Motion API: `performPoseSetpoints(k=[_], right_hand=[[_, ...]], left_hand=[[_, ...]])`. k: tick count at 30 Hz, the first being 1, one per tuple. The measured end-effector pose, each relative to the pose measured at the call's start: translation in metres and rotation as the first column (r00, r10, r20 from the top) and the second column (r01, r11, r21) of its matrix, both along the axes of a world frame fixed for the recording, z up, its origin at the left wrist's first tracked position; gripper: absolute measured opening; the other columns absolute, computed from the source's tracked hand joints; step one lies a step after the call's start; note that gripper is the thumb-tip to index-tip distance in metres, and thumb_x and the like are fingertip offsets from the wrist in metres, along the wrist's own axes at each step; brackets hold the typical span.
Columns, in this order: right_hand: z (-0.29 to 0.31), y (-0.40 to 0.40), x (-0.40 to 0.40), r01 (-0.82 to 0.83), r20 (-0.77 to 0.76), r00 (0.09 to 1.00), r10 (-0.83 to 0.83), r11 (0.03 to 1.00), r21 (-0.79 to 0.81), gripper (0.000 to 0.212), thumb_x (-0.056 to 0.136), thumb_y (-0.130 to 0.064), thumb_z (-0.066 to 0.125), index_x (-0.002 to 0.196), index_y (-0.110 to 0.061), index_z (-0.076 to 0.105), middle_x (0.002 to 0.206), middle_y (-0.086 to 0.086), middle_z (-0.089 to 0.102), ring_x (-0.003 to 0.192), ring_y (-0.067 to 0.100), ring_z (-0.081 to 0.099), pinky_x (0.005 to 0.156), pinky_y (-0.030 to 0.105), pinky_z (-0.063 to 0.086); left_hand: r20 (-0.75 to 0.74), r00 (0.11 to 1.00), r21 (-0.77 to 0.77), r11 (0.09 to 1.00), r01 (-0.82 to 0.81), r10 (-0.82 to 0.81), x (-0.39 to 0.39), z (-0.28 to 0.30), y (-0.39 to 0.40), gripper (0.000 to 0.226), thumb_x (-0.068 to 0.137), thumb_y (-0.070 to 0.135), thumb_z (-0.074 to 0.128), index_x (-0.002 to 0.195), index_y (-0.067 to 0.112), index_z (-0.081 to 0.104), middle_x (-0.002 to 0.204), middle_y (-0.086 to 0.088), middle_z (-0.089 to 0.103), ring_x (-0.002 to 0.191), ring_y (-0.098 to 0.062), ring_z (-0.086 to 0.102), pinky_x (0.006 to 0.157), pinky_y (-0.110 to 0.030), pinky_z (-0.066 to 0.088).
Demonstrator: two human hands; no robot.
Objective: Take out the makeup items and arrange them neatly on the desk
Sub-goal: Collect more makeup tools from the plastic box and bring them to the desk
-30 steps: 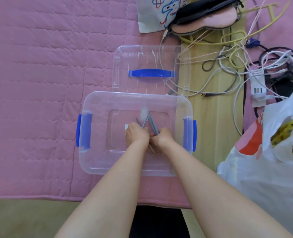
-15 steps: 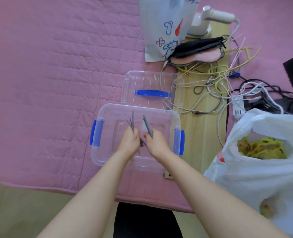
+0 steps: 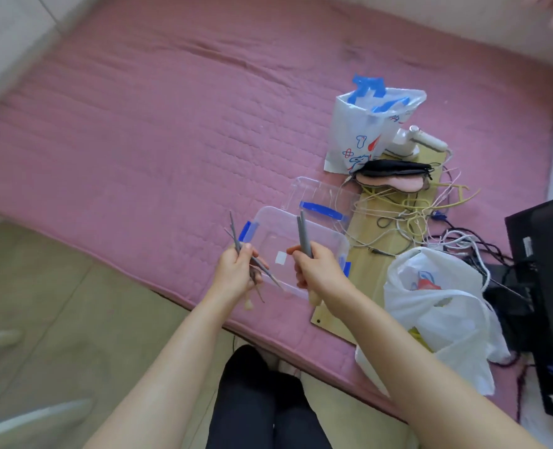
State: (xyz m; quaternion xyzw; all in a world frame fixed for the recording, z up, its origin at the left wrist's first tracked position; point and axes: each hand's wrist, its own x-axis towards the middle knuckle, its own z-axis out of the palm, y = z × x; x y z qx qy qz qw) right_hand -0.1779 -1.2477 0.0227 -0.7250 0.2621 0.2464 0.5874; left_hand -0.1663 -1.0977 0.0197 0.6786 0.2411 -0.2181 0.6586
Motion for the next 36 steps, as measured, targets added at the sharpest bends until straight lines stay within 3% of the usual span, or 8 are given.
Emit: performPoseSetpoints(k=[5, 10, 17, 24, 28, 36], right_hand=[[0.056, 0.054, -0.021, -0.046, 0.033, 0.999, 0.042, 0.989, 0.142, 0.02, 0.095, -0.012, 0.041, 0.106, -0.016, 0.057, 0.073, 0.003, 0.048, 0.059, 0.014, 0.045, 0.056, 0.03, 0.043], [0.091, 0.119, -0.042, -0.201, 0.051, 0.98, 0.194, 0.954, 0.224, 0.024, 0.096, -0.006, 0.041, 0.112, -0.016, 0.056, 0.07, 0.003, 0.047, 0.053, 0.014, 0.04, 0.05, 0.028, 0.036], [0.108, 0.239, -0.057, -0.491, 0.117, 0.871, 0.477, 0.849, 0.195, 0.024, 0.097, -0.006, 0.044, 0.112, -0.014, 0.061, 0.066, -0.001, 0.049, 0.048, 0.01, 0.039, 0.045, 0.023, 0.034], [0.124, 0.375, -0.062, -0.686, 0.236, 0.723, 0.649, 0.717, 0.127, 0.025, 0.099, -0.015, 0.043, 0.115, -0.029, 0.057, 0.066, -0.001, 0.05, 0.048, 0.011, 0.04, 0.045, 0.025, 0.034], [0.132, 0.445, -0.068, -0.724, 0.25, 0.687, 0.683, 0.673, 0.152, 0.024, 0.098, -0.013, 0.042, 0.106, -0.03, 0.057, 0.064, -0.002, 0.051, 0.047, 0.01, 0.039, 0.044, 0.024, 0.033], [0.138, 0.549, -0.053, -0.793, 0.257, 0.61, 0.75, 0.577, 0.197, 0.028, 0.097, -0.01, 0.045, 0.109, -0.031, 0.059, 0.062, -0.005, 0.054, 0.047, 0.008, 0.042, 0.044, 0.022, 0.035]], left_hand=[[0.037, 0.99, -0.008, 0.99, -0.139, 0.139, -0.045, 0.057, 0.055, 0.03, 0.104, 0.017, 0.034, 0.082, 0.004, 0.049, 0.073, -0.012, 0.064, 0.045, -0.014, 0.047, 0.037, -0.015, 0.035], [0.125, 0.935, 0.033, 0.941, -0.338, 0.331, -0.088, 0.088, 0.117, 0.033, 0.103, 0.016, 0.035, 0.075, 0.008, 0.049, 0.07, -0.014, 0.067, 0.042, -0.014, 0.049, 0.036, -0.016, 0.035], [0.148, 0.817, 0.068, 0.819, -0.57, 0.557, -0.137, 0.104, 0.217, 0.029, 0.102, 0.02, 0.039, 0.079, 0.009, 0.053, 0.062, -0.008, 0.064, 0.045, -0.014, 0.049, 0.044, -0.022, 0.04], [0.18, 0.784, 0.145, 0.772, -0.619, 0.594, -0.168, 0.124, 0.34, 0.026, 0.1, 0.023, 0.046, 0.087, 0.006, 0.06, 0.064, -0.007, 0.061, 0.042, -0.007, 0.046, 0.042, -0.017, 0.037], [0.185, 0.757, 0.163, 0.74, -0.653, 0.627, -0.178, 0.136, 0.405, 0.027, 0.1, 0.024, 0.045, 0.092, 0.004, 0.062, 0.064, -0.006, 0.06, 0.043, -0.009, 0.043, 0.042, -0.017, 0.035], [0.192, 0.671, 0.139, 0.657, -0.741, 0.716, -0.165, 0.149, 0.496, 0.028, 0.101, 0.021, 0.045, 0.092, 0.001, 0.062, 0.061, -0.004, 0.06, 0.04, -0.005, 0.043, 0.041, -0.015, 0.034]])
